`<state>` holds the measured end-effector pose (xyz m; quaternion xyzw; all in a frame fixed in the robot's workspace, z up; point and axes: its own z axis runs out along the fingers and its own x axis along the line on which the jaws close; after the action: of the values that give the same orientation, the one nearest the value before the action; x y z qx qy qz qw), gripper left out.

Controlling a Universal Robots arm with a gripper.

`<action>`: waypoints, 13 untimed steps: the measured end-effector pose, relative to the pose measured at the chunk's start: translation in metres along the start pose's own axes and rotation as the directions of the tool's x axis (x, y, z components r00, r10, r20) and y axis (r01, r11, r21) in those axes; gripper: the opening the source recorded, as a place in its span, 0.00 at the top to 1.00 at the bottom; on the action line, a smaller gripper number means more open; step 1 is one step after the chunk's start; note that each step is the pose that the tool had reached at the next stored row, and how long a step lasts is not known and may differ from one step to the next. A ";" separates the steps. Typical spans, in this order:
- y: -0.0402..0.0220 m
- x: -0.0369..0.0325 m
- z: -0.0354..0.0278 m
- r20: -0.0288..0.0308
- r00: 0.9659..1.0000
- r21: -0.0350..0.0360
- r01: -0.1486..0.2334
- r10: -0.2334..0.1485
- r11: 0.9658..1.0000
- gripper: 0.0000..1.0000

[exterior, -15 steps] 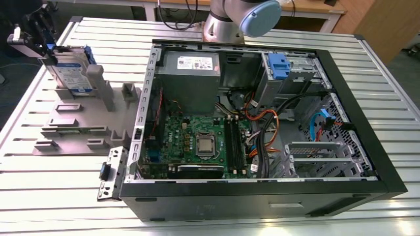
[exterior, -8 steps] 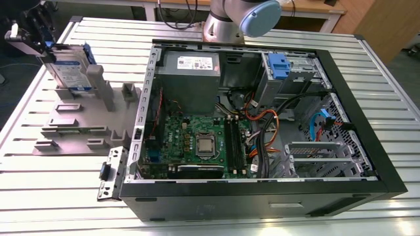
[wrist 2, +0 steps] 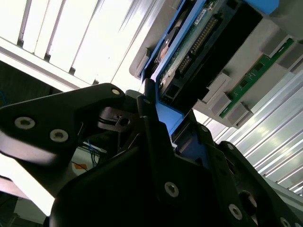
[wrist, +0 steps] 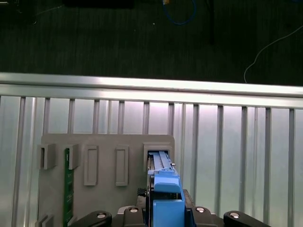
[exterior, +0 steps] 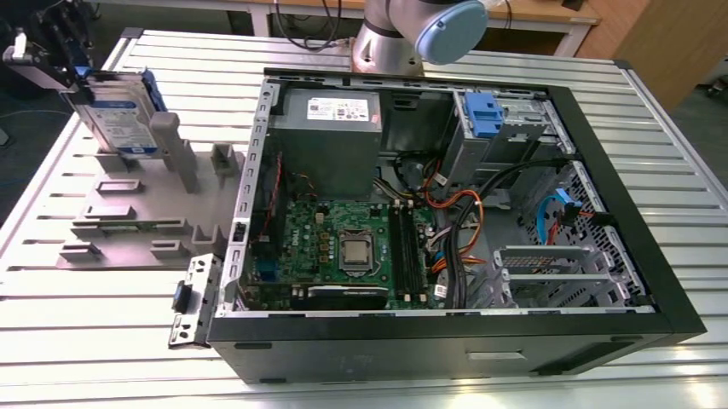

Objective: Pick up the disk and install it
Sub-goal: 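Pick up the disk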

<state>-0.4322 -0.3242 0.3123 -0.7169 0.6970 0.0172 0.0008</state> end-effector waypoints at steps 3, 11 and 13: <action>0.0000 0.0000 -0.0022 0.000 1.000 0.000 0.000 0.000 1.000 0.64; 0.0002 -0.0003 -0.0109 0.000 1.000 0.000 -0.001 0.001 1.000 0.64; 0.0003 -0.0003 -0.0133 0.000 1.000 0.000 -0.001 0.001 1.000 0.64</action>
<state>-0.4322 -0.3242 0.3256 -0.7165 0.6974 0.0171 0.0007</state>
